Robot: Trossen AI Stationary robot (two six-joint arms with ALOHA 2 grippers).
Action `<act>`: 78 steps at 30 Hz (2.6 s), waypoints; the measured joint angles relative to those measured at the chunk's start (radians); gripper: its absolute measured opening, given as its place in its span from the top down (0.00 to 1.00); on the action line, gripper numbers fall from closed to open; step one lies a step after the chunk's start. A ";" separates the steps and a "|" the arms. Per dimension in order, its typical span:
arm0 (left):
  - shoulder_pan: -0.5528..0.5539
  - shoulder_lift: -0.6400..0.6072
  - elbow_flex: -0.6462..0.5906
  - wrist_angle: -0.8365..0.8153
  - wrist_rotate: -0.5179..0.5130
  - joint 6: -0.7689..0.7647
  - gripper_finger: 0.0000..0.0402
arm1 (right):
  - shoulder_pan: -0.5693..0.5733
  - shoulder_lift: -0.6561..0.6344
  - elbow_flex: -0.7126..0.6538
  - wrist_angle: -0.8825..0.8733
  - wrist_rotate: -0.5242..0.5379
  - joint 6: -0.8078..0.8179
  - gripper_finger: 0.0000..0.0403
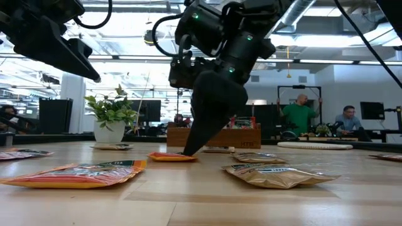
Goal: Pick & Place Tea
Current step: Put the orange tea bag into the middle section of the wooden organizer
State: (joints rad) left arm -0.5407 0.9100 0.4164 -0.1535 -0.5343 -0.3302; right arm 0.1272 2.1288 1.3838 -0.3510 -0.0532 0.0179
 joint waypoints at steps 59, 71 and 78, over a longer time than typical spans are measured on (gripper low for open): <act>0.000 0.001 0.000 -0.001 0.028 -0.021 0.60 | -0.036 -0.167 0.221 -0.494 0.872 -0.150 1.00; 0.000 0.001 0.000 -0.002 0.029 -0.022 0.60 | -0.211 -0.190 0.195 -0.478 0.824 -0.199 1.00; 0.000 0.001 0.000 -0.002 0.031 -0.022 0.60 | -0.284 -0.191 0.198 -0.429 0.710 -0.202 1.00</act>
State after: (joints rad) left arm -0.5410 0.9108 0.4164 -0.1553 -0.5028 -0.3523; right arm -0.1563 1.9377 1.5814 -0.7804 0.6564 -0.1837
